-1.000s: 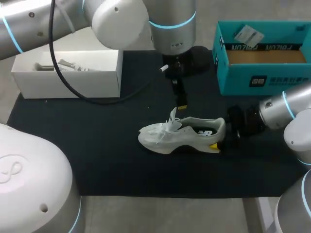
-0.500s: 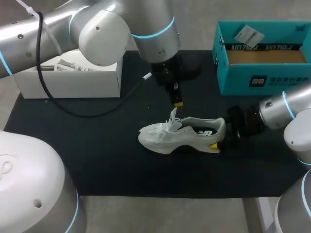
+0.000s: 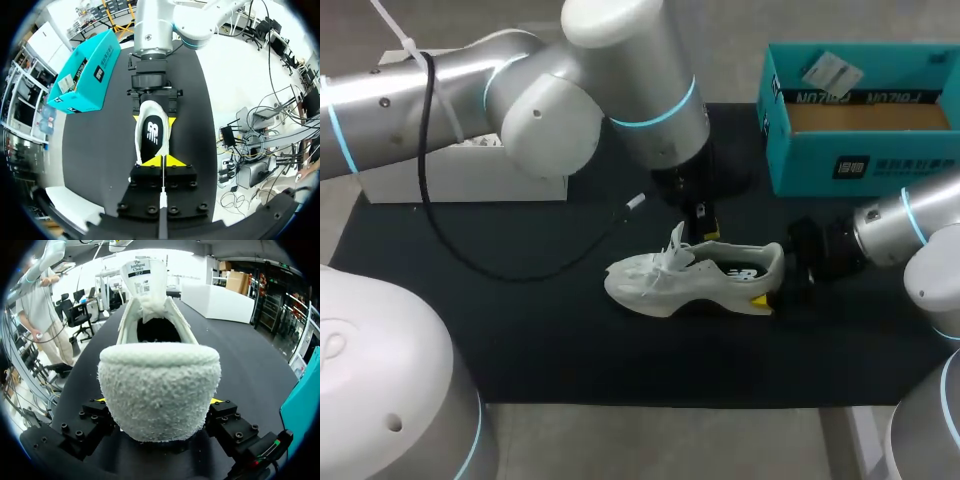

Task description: Take the shoe out of the shoebox, open the shoe tongue, remove and reinsert the insole, then place the shoe into the shoebox

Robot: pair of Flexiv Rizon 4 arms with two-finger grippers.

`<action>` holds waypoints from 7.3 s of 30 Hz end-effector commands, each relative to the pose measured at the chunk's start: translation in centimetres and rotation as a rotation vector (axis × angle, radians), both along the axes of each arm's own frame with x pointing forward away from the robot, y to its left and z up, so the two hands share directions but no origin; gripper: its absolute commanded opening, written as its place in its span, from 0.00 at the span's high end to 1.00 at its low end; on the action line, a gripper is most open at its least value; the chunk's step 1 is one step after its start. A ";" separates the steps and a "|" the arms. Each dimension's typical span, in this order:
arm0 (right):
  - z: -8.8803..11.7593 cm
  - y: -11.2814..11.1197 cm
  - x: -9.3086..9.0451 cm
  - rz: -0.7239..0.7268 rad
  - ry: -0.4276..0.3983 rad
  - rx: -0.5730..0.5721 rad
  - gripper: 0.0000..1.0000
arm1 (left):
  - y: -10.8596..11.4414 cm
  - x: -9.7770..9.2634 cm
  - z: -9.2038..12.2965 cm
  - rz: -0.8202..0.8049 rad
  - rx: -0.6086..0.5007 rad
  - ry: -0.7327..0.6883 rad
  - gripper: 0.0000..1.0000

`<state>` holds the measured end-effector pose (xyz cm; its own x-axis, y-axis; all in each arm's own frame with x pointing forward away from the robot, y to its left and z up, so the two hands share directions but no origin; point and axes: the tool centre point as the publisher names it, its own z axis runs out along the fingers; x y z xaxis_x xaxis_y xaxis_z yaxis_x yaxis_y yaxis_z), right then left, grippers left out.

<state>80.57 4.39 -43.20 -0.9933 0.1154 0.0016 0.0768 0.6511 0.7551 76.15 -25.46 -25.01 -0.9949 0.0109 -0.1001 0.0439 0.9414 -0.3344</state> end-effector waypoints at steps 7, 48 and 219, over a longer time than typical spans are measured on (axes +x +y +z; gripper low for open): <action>-0.2 0.0 0.0 -0.002 -0.001 -0.003 1.00 | -3.5 0.8 -4.8 -0.045 0.020 -0.077 1.00; -0.2 0.0 0.0 -0.002 -0.001 -0.003 1.00 | -3.7 3.4 -14.4 -0.150 0.143 -0.023 1.00; -0.2 0.0 0.0 -0.002 -0.001 -0.003 1.00 | -3.0 1.2 11.1 0.096 -0.562 0.426 1.00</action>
